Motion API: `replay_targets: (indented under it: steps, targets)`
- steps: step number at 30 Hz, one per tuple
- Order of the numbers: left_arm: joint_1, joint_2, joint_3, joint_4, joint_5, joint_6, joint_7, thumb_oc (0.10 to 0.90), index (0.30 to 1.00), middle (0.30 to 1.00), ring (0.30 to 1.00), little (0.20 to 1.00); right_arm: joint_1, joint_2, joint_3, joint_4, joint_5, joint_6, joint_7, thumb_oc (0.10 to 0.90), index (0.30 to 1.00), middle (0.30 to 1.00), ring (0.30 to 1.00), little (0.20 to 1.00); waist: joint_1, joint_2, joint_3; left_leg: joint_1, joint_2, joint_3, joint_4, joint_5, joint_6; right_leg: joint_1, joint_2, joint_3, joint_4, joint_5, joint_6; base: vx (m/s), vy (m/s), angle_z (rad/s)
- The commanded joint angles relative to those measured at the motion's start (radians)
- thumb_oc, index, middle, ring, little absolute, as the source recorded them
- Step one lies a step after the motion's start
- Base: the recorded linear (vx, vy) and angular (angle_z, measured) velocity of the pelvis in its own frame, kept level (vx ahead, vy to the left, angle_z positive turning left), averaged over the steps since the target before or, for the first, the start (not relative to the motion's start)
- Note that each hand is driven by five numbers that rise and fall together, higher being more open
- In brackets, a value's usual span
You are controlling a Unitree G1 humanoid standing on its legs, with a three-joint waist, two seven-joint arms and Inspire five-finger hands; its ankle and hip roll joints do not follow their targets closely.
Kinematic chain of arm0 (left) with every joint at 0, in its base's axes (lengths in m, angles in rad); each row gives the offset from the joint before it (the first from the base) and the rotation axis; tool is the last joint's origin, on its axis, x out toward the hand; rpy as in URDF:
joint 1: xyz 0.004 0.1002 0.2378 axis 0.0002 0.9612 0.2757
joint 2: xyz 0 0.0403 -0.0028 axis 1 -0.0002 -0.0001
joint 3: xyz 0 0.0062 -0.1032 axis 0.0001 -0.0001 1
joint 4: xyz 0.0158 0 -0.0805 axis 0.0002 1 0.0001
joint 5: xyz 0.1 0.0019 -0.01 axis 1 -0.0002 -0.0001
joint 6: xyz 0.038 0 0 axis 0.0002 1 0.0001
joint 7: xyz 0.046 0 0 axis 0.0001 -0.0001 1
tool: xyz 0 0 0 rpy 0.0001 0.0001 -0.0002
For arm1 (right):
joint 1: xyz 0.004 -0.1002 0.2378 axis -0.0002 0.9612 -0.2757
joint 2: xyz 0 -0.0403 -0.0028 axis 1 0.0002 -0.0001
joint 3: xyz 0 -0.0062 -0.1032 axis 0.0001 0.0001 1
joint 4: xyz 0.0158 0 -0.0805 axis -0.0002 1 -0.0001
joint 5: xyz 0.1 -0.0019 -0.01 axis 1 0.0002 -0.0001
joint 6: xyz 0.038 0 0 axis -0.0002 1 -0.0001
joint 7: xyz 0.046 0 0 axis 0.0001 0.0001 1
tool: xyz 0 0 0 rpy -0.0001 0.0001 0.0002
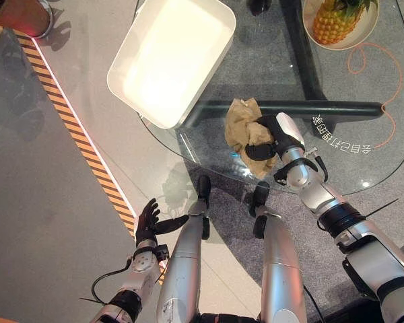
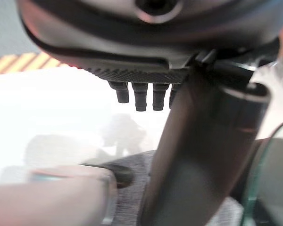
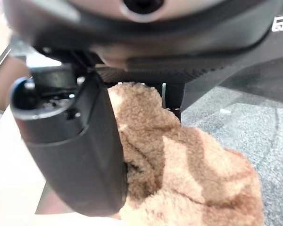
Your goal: Wipe the table with a cloth and put it in the basket.
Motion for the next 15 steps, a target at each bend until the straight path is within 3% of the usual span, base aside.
replay_targets:
  steps: [1, 9, 15]
  targets:
    - [0.026, 0.003, 0.088, -0.04, -0.013, -0.11, 0.105, 0.8, 0.9, 0.9, 0.9, 0.9, 0.1, 0.034, 0.075, -0.051, 0.019, -0.007, 0.055, 0.1, 0.3, 0.3, 0.3, 0.2, 0.022, -0.013, -0.007, 0.016, -0.072, 0.087, 0.028, -0.067, 0.073, -0.003, 0.067, -0.012, -0.077, 0.06, 0.0, -0.05, -0.021, 0.06]
    - [0.014, 0.016, 0.158, -0.171, 0.092, -0.189, 0.271, 0.8, 0.9, 0.9, 0.9, 0.9, 0.142, 0.041, 0.029, -0.068, 0.057, 0.002, -0.014, 0.1, 0.3, 0.3, 0.3, 0.2, 0.026, -0.018, -0.007, 0.024, -0.073, 0.083, 0.036, -0.07, 0.074, 0.009, 0.063, -0.016, -0.067, 0.055, -0.001, 0.0, -0.004, 0.03]
    - [0.025, 0.037, 0.192, -0.31, 0.134, -0.18, 0.281, 0.8, 0.9, 0.9, 0.9, 0.9, 0.194, 0.034, -0.032, -0.126, 0.116, -0.027, -0.082, 0.1, 0.3, 0.3, 0.3, 0.2, 0.024, -0.024, -0.007, 0.04, -0.077, 0.08, 0.035, -0.073, 0.079, 0.026, 0.067, -0.009, -0.065, 0.054, 0.001, 0.0, 0.001, 0.01]
